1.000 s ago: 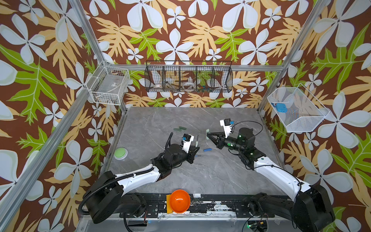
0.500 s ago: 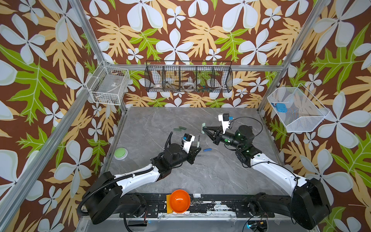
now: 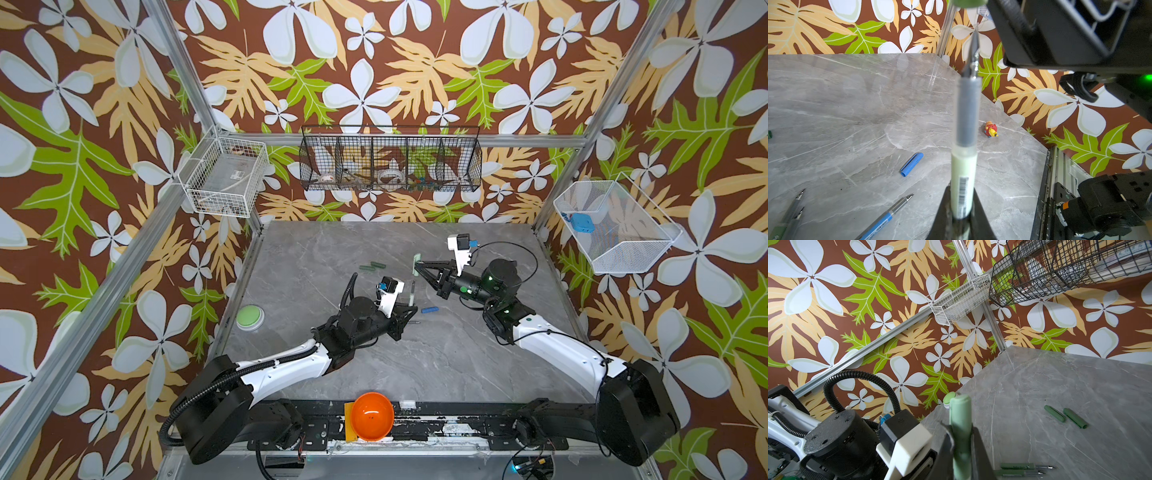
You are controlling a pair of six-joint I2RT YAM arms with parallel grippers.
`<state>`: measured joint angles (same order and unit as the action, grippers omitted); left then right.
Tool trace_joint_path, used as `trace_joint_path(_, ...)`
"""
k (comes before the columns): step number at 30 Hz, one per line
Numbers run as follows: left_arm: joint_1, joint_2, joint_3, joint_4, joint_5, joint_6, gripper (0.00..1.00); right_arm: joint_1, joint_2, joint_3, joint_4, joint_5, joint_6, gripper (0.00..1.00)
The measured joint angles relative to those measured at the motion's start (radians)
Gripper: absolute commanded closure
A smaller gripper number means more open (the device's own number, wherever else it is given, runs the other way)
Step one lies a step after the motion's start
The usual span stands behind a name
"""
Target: Insert the pens into the pen caps
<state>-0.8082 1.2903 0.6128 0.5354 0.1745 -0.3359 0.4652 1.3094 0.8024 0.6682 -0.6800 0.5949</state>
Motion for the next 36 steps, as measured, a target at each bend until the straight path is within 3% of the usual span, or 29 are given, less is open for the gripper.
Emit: trace_joint_path(36, -0.001, 0.008, -0.002, 0.048, 0.017, -0.024, 1.0, 0.006, -0.003, -0.029, 0.027, -0.019, 0.025, 0.9)
